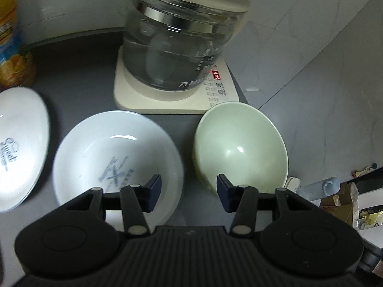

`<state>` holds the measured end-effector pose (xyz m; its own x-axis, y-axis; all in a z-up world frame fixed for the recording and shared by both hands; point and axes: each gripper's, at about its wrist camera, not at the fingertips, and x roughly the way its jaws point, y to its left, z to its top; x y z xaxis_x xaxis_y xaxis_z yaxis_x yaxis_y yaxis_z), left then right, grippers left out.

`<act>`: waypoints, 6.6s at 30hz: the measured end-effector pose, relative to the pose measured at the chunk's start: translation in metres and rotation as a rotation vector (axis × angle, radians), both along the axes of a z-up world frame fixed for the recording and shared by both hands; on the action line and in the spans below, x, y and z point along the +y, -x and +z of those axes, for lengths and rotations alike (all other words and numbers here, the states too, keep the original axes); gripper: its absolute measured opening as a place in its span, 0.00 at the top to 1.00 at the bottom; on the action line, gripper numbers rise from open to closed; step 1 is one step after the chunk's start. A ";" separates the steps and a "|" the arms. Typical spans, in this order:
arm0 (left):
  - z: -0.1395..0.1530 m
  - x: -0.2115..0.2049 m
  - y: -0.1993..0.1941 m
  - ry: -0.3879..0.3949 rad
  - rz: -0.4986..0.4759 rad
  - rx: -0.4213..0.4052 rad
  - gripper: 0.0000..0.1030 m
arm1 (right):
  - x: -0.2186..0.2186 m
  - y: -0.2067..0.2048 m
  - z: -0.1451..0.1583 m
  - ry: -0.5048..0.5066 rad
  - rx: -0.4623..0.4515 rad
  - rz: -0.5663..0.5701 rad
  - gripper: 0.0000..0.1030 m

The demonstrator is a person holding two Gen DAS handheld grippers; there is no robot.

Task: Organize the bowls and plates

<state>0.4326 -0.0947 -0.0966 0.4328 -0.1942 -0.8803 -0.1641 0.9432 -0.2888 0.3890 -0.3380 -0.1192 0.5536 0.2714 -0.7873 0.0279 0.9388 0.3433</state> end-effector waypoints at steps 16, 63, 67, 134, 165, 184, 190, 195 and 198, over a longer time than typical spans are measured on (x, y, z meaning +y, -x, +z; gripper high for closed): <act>-0.035 -0.022 -0.033 -0.013 -0.005 0.042 0.70 | 0.002 -0.034 -0.033 -0.021 0.083 -0.055 0.71; 0.058 0.041 0.109 0.018 0.080 -0.070 0.90 | 0.041 0.085 0.050 -0.058 -0.070 0.174 0.79; 0.060 0.051 0.124 0.021 0.104 -0.068 0.90 | 0.049 0.094 0.053 -0.052 -0.074 0.218 0.79; 0.046 0.083 0.235 -0.137 0.416 0.082 0.85 | 0.082 0.139 0.026 -0.072 -0.016 0.582 0.94; 0.045 0.174 0.230 -0.138 0.512 0.055 0.33 | 0.162 0.113 0.061 -0.029 -0.069 0.639 0.26; 0.030 0.243 0.180 -0.103 0.479 0.013 0.32 | 0.228 0.068 0.053 0.046 -0.061 0.596 0.25; 0.021 0.261 0.164 -0.076 0.485 -0.013 0.32 | 0.245 0.048 0.045 0.065 -0.046 0.593 0.26; 0.008 0.279 0.154 -0.028 0.528 -0.015 0.36 | 0.259 0.029 0.035 0.066 -0.008 0.591 0.38; -0.001 0.291 0.150 0.006 0.558 -0.011 0.41 | 0.266 0.016 0.029 0.067 0.010 0.591 0.44</act>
<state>0.2826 0.1966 -0.0971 0.4802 0.0625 -0.8749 -0.6353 0.7125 -0.2978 0.3731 -0.0721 -0.0900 0.3163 0.4809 -0.8178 -0.5037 0.8156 0.2848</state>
